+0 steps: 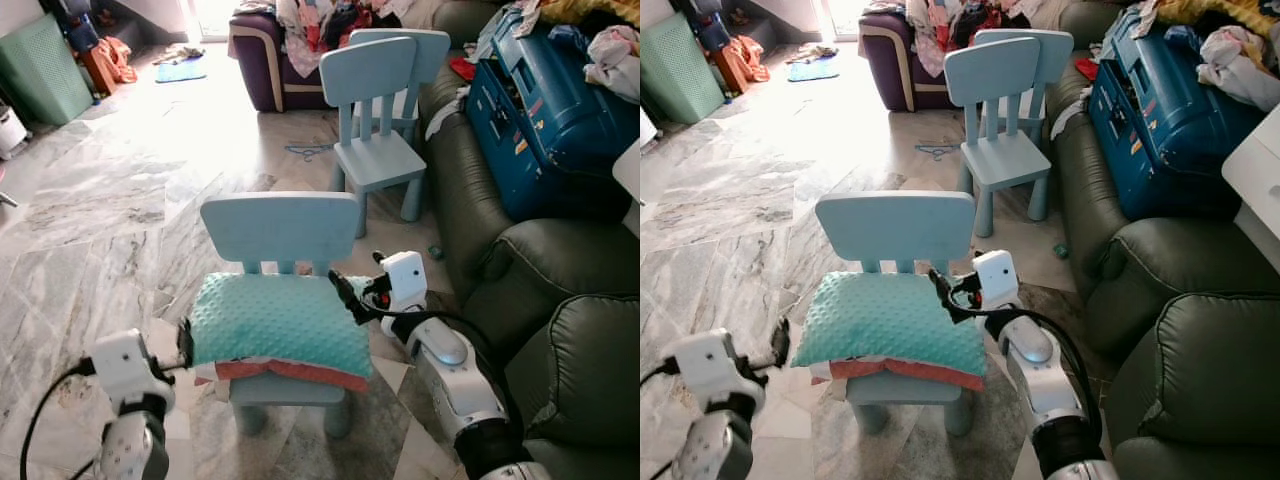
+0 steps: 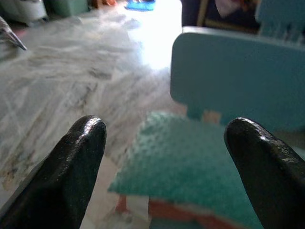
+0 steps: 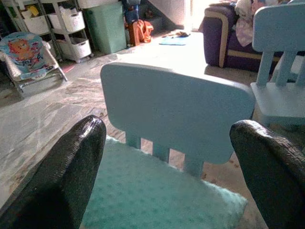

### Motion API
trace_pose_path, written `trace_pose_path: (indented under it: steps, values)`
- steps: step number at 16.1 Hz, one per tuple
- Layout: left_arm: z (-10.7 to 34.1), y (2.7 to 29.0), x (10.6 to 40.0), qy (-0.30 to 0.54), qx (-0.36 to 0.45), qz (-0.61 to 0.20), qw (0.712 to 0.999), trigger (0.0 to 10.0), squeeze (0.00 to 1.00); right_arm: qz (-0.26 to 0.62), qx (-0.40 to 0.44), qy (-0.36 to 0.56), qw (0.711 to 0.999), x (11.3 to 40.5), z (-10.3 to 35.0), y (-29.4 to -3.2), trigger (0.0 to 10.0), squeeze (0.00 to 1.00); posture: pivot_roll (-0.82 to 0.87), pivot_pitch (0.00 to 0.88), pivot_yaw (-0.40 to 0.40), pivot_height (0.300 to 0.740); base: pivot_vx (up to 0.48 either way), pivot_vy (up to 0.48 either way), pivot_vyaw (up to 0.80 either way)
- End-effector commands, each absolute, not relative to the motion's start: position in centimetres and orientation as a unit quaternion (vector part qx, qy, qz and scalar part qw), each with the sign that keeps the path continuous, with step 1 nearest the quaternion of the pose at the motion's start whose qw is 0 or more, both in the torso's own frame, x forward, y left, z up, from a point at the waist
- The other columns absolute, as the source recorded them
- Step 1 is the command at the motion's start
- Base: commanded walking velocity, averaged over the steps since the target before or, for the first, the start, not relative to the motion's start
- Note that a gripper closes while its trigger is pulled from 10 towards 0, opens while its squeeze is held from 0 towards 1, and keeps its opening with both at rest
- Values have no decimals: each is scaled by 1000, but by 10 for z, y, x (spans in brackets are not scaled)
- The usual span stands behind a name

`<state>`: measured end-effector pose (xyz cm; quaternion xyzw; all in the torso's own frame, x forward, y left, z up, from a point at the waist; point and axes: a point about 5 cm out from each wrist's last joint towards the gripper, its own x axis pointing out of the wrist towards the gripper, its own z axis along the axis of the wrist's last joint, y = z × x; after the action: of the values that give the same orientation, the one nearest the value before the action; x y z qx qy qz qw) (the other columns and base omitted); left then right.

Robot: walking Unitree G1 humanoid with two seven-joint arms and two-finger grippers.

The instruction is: Move the pillow to the sofa

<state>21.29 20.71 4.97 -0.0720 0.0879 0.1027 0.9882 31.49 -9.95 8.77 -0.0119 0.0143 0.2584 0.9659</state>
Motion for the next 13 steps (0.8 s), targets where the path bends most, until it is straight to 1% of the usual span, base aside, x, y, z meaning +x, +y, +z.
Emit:
trace_pose_path:
  steps: [1, 4, 6, 13]
  values:
    - [38, 210, 201, 115, -58, 97, 987, 10000, 0, 272, -18, 28, 962, 308, 81, -100, 10000, 0, -94, 154, 54, 740, 0, 0, 0]
    - [24, 214, 182, 144, -41, 93, 984, 10000, 0, 271, -21, 48, 961, 298, 71, -109, 10000, 0, -90, 169, 57, 740, 0, 0, 0]
    - [23, 213, 173, 150, -35, 85, 984, 10000, 0, 266, -25, 53, 962, 294, 70, -116, 10000, 0, -90, 184, 58, 740, 0, 0, 0]
    - [24, 213, 171, 150, -54, 95, 983, 10000, 0, 266, -25, 61, 962, 291, 70, -117, 10000, 0, -87, 197, 59, 740, 0, 0, 0]
